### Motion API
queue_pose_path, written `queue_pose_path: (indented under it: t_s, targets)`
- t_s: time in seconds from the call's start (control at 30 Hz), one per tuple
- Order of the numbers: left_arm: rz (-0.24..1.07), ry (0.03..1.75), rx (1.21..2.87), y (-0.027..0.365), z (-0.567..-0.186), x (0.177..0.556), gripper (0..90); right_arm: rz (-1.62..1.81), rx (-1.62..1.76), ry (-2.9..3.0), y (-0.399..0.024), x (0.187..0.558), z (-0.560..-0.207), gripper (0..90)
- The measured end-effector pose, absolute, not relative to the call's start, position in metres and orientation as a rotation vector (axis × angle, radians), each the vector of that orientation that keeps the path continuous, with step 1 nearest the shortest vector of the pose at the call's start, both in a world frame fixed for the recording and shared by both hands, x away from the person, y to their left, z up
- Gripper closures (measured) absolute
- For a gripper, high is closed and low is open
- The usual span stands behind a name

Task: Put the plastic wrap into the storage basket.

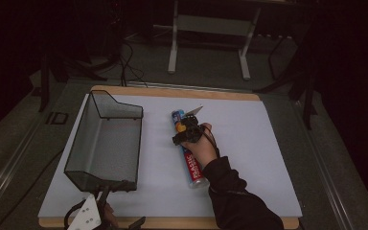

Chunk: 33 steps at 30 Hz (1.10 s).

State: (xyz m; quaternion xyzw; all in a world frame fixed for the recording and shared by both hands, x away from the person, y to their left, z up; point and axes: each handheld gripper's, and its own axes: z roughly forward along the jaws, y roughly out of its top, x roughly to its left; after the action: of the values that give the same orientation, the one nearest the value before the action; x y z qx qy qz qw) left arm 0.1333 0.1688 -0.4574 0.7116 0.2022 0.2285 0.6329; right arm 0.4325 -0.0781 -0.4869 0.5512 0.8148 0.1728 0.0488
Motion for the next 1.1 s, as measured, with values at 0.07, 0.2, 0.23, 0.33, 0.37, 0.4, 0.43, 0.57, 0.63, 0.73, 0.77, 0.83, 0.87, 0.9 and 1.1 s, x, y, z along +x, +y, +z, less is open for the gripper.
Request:
queue_pose_path:
  t_s: [0.07,0.2,0.23,0.33,0.37,0.4,0.43,0.57,0.63,0.73,0.77,0.83,0.87,0.9,1.1]
  targets:
    - [0.526,0.459,1.626,0.169,-0.457,0.133,1.9,0.480,1.683,2.490,-0.075,0.434,-0.490,23.3]
    - [0.523,0.453,1.633,0.168,-0.458,0.133,1.9,0.425,1.720,2.514,-0.073,0.439,-0.493,25.2]
    - [0.523,0.454,1.633,0.168,-0.458,0.133,1.9,0.420,1.732,2.512,-0.073,0.439,-0.493,27.0]
    - [0.529,0.450,1.635,0.168,-0.458,0.133,1.9,0.397,1.771,2.534,-0.076,0.444,-0.495,27.7]
    - [0.531,0.449,1.636,0.168,-0.458,0.133,1.9,0.396,1.784,2.541,-0.076,0.445,-0.495,27.8]
    - [0.530,0.449,1.637,0.168,-0.458,0.133,1.9,0.383,1.780,2.553,-0.076,0.446,-0.495,27.8]
    - [0.528,0.449,1.635,0.167,-0.458,0.133,1.9,0.365,1.784,2.568,-0.075,0.446,-0.496,27.8]
    - [0.528,0.449,1.642,0.167,-0.458,0.133,1.9,0.309,1.765,2.607,-0.071,0.447,-0.502,28.3]
    - [0.530,0.447,1.645,0.167,-0.458,0.133,1.9,0.315,1.770,2.597,-0.071,0.446,-0.502,29.3]
    - [0.532,0.449,1.643,0.167,-0.458,0.133,1.9,0.330,1.811,2.581,-0.072,0.447,-0.502,30.5]
    - [0.531,0.451,1.644,0.167,-0.458,0.133,1.9,0.342,1.826,2.575,-0.074,0.447,-0.501,30.8]
    - [0.536,0.452,1.645,0.167,-0.458,0.133,1.9,0.375,1.873,2.560,-0.077,0.447,-0.501,31.3]
    - [0.537,0.452,1.645,0.167,-0.458,0.133,1.9,0.375,1.874,2.554,-0.078,0.447,-0.501,31.4]
    - [0.538,0.452,1.646,0.167,-0.458,0.133,1.9,0.381,1.877,2.548,-0.078,0.447,-0.500,31.3]
    - [0.542,0.451,1.648,0.167,-0.458,0.133,1.9,0.422,1.835,2.554,-0.078,0.446,-0.491,31.6]
